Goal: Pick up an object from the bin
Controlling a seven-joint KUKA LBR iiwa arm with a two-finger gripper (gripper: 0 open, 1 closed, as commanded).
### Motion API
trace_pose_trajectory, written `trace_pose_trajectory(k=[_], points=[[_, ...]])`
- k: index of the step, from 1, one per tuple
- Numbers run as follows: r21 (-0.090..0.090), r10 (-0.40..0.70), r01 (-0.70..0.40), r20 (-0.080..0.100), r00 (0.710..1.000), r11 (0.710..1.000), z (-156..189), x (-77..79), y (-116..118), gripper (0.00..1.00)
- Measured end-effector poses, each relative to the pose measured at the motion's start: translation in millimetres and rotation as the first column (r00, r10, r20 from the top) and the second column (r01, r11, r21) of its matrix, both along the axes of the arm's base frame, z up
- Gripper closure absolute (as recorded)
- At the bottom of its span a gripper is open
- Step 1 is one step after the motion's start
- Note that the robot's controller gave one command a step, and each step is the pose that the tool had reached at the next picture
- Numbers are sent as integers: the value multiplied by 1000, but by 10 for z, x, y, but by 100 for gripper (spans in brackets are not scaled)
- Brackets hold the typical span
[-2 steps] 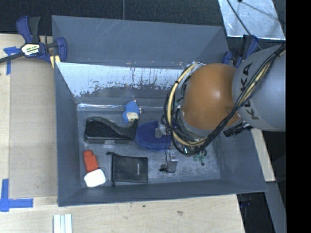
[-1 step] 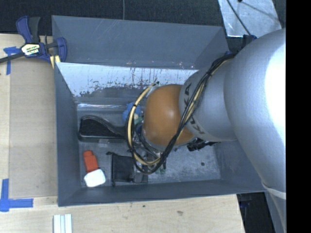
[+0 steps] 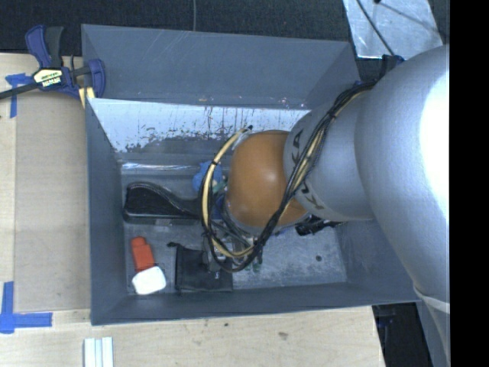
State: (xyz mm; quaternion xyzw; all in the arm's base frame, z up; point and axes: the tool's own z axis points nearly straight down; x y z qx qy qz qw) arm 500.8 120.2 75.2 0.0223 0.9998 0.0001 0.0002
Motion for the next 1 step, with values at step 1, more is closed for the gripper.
trace_pose_trajectory(k=[1], points=[[2,26,-26,9,1000,1000,1250,-148,67,100]])
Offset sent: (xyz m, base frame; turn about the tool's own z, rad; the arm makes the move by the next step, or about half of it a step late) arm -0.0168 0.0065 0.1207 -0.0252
